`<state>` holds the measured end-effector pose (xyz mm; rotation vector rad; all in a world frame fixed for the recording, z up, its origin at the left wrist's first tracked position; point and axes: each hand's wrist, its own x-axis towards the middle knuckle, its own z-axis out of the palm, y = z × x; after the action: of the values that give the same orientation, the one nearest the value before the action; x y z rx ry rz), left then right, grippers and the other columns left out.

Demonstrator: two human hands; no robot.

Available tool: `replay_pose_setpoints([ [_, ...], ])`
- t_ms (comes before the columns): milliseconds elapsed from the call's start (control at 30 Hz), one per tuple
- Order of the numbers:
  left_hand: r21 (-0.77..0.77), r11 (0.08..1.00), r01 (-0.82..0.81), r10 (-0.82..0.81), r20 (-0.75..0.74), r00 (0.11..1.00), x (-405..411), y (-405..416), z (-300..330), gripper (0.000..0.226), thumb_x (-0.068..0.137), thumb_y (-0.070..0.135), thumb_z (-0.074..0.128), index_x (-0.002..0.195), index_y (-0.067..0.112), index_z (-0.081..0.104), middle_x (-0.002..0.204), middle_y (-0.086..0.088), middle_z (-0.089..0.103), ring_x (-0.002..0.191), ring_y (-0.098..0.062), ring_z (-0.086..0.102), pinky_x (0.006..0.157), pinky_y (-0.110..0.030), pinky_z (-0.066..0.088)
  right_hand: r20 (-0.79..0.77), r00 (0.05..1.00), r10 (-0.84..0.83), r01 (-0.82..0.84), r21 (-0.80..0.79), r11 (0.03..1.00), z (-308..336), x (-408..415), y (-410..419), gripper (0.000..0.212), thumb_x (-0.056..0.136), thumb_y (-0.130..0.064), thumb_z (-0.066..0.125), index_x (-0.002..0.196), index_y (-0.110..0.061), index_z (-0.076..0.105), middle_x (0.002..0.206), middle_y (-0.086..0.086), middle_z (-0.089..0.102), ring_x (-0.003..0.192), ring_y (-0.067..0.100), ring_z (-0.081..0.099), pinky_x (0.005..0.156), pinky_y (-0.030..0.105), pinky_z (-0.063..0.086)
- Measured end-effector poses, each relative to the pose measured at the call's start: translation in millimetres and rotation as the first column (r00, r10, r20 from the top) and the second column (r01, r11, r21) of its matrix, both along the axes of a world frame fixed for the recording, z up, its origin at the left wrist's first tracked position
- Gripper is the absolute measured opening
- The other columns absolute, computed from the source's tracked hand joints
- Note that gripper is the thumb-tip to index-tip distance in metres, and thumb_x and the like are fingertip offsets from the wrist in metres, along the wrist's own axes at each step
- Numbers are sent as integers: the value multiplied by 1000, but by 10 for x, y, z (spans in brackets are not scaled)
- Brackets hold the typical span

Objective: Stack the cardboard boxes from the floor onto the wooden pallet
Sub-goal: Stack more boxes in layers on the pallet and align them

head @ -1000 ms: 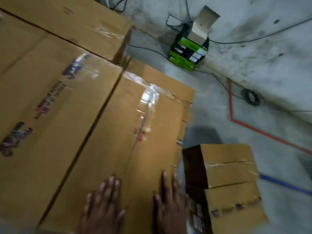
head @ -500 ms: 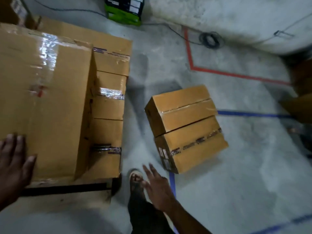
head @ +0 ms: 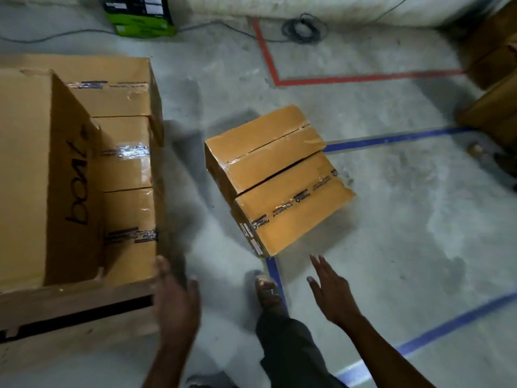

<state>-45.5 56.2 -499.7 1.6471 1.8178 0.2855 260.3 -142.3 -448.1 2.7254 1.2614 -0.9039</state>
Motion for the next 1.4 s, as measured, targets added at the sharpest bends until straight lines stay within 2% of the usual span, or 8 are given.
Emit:
replay_pose_setpoints([
  [233,-478,878,1,128,237,963,1730,-933,-102,96,101,30,67,167,22,-2,175,2,5,161,-20,14,122,-27,12,74,994,78,-79,17,997,-659,1506,165,64,109,-40,48,167,-18,30,170,14,35,149,33,47,107,49,50],
  [600,-431,893,-127,219,171,961,3170,-345,-1907,107,97,36,73,163,-4,-2,173,-22,2,162,-32,5,127,-30,4,50,998,34,-29,-107,994,-2082,3602,963,75,110,-44,49,170,-17,13,176,14,15,159,37,25,119,61,29],
  [700,-480,863,-155,268,176,947,3258,-224,-2327,94,90,35,82,157,-7,32,163,-25,35,153,-37,33,115,-21,29,-6,995,-99,99,-69,993,-2467,4080,1186,91,102,-50,60,168,-7,16,172,23,21,155,45,27,123,60,29],
  [767,-495,853,-164,321,252,913,3277,-273,-2539,72,88,25,83,143,-3,47,139,-10,58,129,-24,59,91,-10,41,-20,975,-221,221,-35,975,-2691,4379,1339,105,89,-65,62,165,-2,25,166,27,30,150,48,35,122,59,33],
  [867,-454,870,-193,363,322,875,3286,-378,-2683,81,92,9,78,153,5,25,123,12,51,102,10,57,81,-5,48,-96,923,-373,375,5,927,-2779,4440,1537,114,81,-74,67,162,-4,27,163,26,37,147,44,43,118,56,41],
  [1000,-456,863,-215,396,349,849,3249,-338,-2681,106,86,40,84,164,20,15,159,-5,41,145,-19,44,121,-44,40,-109,902,-417,426,78,901,-2945,4505,1555,112,79,-79,71,163,-17,30,164,17,35,145,41,44,109,58,51],
  [1267,-484,838,-253,472,408,782,3003,-536,-1789,82,93,39,77,160,28,31,147,9,48,132,-17,50,116,-56,44,-251,815,-522,564,141,813,-2277,4271,967,128,50,-87,80,154,-22,44,153,8,51,119,33,63,79,60,62],
  [1400,-500,844,-194,426,406,809,2516,-817,-887,90,81,67,74,157,51,27,158,12,41,140,-22,46,106,-63,50,-313,789,-529,602,219,768,-1661,4027,512,98,64,-80,83,145,-32,54,147,5,57,124,30,61,90,64,60],
])
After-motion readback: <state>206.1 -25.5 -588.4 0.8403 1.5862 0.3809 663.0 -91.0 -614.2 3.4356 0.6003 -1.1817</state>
